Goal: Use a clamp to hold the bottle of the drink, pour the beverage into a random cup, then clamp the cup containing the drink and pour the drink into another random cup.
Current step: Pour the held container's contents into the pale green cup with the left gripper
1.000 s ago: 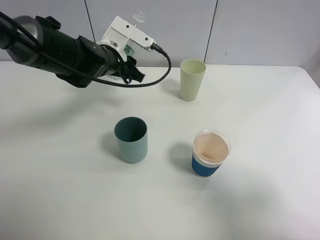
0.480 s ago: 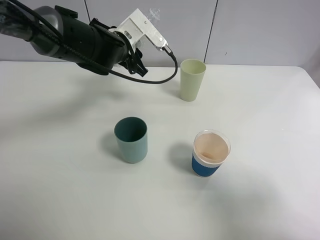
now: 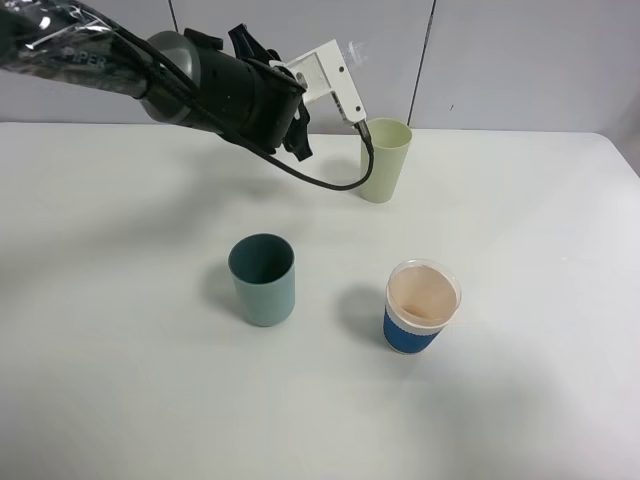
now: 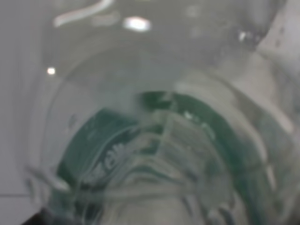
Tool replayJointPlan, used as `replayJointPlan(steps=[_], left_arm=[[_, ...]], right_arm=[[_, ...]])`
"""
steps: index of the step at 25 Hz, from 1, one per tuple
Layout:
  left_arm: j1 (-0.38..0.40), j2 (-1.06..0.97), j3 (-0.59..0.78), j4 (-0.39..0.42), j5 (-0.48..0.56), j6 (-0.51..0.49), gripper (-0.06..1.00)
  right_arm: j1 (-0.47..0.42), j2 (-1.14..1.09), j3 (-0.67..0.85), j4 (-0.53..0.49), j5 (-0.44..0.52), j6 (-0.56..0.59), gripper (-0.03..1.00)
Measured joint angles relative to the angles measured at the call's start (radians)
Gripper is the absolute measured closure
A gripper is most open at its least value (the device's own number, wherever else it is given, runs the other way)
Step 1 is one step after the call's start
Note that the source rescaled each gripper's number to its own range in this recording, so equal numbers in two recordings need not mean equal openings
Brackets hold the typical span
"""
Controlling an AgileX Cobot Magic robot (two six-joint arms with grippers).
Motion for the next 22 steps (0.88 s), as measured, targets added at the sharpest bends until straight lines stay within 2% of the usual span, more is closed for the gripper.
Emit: replayJointPlan(steps=[4,11,22], left_arm=[[-0.016,0.051,-0.067,-0.035,-0.031,0.121,0.91],[-0.030,0.108,-0.126,-0.056,-0.073,0.243,0.91],[-0.032,0.108,-0.131,0.011,-0.100,0.306,0.91]], right_arm=[[0.000,0.000,0.000,0.000,0.000,0.000,0.30],[0.000,0.000,0.000,0.000,0.000,0.000,0.30],[0.000,0.000,0.000,0.000,0.000,0.000,0.30]])
